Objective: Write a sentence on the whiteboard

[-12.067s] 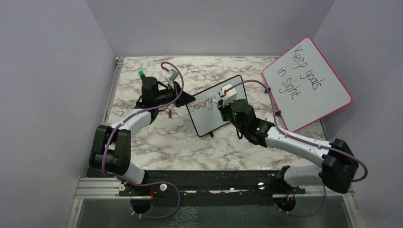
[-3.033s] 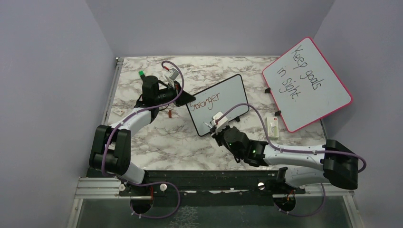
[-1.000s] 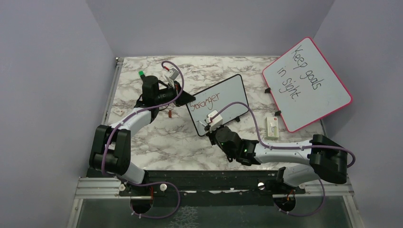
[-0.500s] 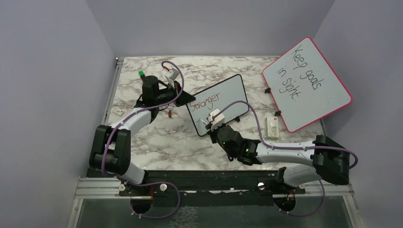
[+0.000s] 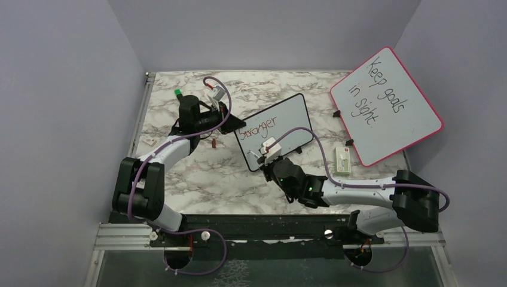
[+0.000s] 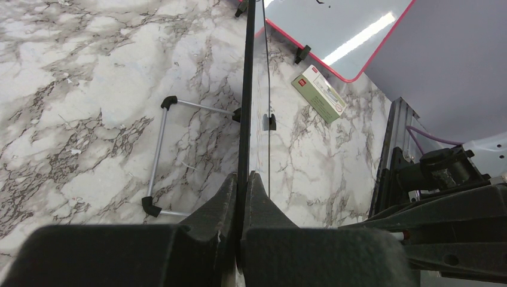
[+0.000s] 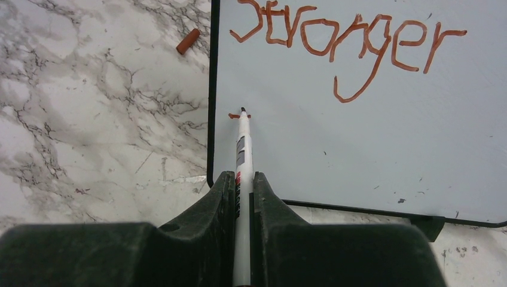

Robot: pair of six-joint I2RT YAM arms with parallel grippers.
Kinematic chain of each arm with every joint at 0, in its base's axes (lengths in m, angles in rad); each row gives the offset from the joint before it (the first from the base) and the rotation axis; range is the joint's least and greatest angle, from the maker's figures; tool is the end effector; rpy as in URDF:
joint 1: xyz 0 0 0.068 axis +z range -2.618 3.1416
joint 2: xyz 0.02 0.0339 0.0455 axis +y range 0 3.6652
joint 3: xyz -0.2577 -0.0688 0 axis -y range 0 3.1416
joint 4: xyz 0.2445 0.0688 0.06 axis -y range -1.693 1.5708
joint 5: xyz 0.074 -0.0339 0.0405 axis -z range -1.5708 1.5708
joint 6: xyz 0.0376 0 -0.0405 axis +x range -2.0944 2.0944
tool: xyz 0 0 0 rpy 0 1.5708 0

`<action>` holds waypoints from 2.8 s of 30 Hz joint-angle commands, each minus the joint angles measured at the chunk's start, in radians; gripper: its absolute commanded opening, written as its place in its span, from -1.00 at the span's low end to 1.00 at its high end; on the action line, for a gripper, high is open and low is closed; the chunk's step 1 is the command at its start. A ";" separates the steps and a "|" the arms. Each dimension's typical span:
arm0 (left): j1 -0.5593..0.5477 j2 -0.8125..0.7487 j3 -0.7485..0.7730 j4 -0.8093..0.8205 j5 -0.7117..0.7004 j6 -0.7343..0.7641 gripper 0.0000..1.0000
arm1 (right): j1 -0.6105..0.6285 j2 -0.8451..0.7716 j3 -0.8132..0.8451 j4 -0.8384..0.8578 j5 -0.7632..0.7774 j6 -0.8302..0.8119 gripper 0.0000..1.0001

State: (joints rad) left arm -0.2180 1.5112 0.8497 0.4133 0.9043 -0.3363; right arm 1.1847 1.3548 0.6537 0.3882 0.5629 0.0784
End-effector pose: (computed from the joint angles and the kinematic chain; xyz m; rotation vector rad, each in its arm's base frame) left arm 0.3145 -0.0999 0.2440 0.5618 1.8019 -1.2008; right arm 0.1282 0.2620 0.2208 -0.6267 1.7394 0.3549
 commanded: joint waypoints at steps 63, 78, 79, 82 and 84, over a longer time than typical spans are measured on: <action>-0.004 0.030 -0.014 -0.106 -0.087 0.042 -1.00 | 0.003 -0.037 -0.018 -0.086 0.054 0.026 -0.99; -0.005 0.032 -0.011 -0.107 -0.085 0.043 -1.00 | -0.013 -0.025 0.019 0.038 0.032 -0.051 -0.99; -0.004 0.032 -0.012 -0.107 -0.086 0.043 -1.00 | -0.017 -0.019 0.024 0.043 0.028 -0.054 -0.99; -0.004 0.033 -0.011 -0.107 -0.085 0.043 -1.00 | -0.026 -0.004 0.040 0.048 0.023 -0.061 -0.99; -0.004 0.033 -0.012 -0.107 -0.085 0.045 -1.00 | -0.031 0.004 0.046 0.052 0.023 -0.062 -0.99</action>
State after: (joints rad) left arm -0.2180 1.5112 0.8509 0.4099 0.9043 -0.3359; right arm 1.1667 1.3396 0.6559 0.3836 0.5858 0.0360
